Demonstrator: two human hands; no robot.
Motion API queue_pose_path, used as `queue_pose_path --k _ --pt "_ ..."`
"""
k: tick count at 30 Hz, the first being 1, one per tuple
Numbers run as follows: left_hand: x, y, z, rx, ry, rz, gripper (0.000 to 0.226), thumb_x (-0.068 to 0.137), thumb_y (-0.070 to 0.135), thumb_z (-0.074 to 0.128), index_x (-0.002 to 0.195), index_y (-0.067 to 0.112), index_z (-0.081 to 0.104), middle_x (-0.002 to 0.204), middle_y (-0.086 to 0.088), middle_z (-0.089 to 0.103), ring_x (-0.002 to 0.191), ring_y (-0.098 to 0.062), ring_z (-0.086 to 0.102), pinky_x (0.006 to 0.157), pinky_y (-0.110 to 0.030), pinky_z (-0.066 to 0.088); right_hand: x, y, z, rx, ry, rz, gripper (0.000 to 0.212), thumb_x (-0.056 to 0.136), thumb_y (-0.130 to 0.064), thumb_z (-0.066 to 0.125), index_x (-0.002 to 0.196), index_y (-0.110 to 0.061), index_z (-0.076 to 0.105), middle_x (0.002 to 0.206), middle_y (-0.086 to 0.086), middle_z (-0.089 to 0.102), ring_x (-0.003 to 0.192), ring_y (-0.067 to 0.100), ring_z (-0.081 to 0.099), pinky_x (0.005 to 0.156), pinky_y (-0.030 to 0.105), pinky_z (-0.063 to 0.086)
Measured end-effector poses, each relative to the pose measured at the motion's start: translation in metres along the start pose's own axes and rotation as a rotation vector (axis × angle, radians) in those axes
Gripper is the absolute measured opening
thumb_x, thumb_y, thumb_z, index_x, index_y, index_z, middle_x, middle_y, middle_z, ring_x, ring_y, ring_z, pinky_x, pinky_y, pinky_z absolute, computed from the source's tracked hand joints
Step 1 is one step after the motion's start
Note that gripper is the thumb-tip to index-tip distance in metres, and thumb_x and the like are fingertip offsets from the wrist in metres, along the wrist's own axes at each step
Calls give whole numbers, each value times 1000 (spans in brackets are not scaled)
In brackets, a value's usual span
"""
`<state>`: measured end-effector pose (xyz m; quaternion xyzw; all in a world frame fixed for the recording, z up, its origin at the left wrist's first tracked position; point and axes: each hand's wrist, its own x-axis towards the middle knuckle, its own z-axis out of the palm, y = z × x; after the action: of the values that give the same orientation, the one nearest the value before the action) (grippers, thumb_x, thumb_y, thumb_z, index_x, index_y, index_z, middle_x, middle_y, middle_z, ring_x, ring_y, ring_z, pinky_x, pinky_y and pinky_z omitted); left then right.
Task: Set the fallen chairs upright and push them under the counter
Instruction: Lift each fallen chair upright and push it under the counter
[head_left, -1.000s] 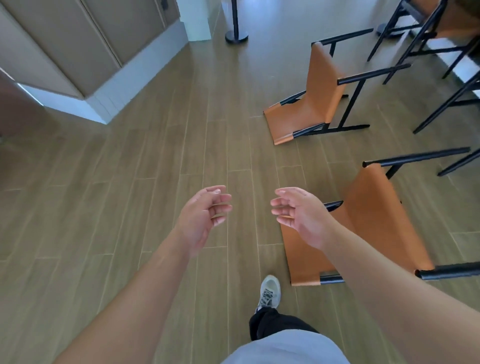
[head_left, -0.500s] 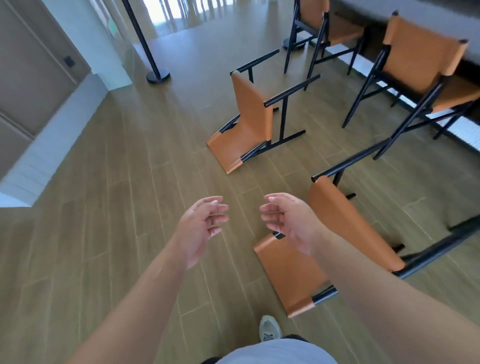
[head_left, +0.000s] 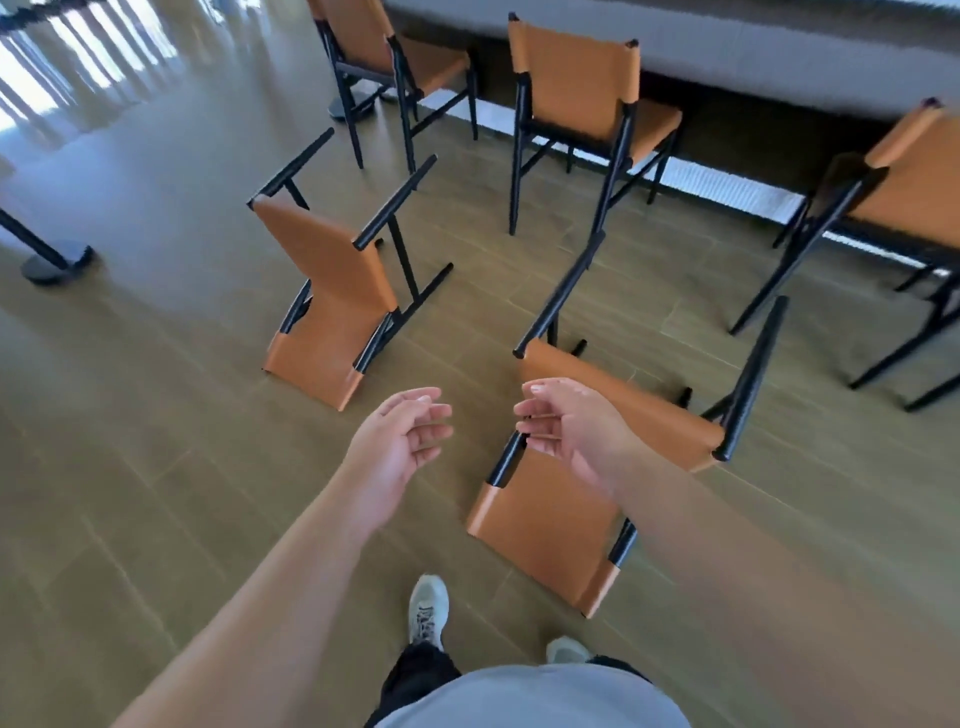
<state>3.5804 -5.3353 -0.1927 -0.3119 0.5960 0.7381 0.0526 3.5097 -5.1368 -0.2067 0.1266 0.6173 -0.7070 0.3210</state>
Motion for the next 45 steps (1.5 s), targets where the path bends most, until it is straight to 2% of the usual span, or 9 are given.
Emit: queue_pose_path --k 5,10,13,18,30,39,45 --pt "42 26 -22 51 -168 -42 23 101 21 50 116 18 67 106 -3 73 90 -17 69 80 -33 48 -2 7 31 82 157 -17 14 100 -21 53 106 -15 64 93 6 68 83 19 63 75 34 50" --pt "67 35 -33 122 -310 -93 24 99 23 54 118 18 66 107 -4 72 92 -17 69 83 -34 49 -10 14 54 133 326 -53 17 99 -22 52 109 -17 64 96 5 70 86 19 66 79 36 53" --pt "73 32 -28 136 -350 -123 24 98 23 56 118 17 67 108 -5 72 93 -18 69 85 -36 51 -22 26 55 129 395 -55 18 100 -25 52 110 -17 64 97 4 70 86 18 65 82 37 53" --pt "77 21 -2 181 -439 -168 26 97 23 58 120 14 66 105 -5 72 91 -19 69 90 -38 51 -34 46 36 236 502 -68 16 99 -23 55 109 -17 65 96 4 70 82 18 65 75 35 50" --pt "85 -36 61 321 -528 -207 23 100 23 52 117 17 66 104 -3 71 88 -16 69 86 -35 49 -44 75 -27 326 568 -24 14 97 -22 56 106 -16 66 97 6 69 85 21 64 81 37 51" --pt "109 -72 108 449 -575 -154 23 102 20 46 115 21 65 104 1 70 91 -14 68 85 -33 48 -10 86 -70 229 561 23 13 97 -23 56 104 -17 65 97 5 68 83 19 65 72 32 50" --pt "164 -162 119 580 -573 -130 20 101 24 47 112 26 64 108 4 70 91 -11 68 89 -33 48 53 150 -106 129 546 44 12 96 -23 56 101 -21 67 97 1 69 81 15 66 75 31 51"
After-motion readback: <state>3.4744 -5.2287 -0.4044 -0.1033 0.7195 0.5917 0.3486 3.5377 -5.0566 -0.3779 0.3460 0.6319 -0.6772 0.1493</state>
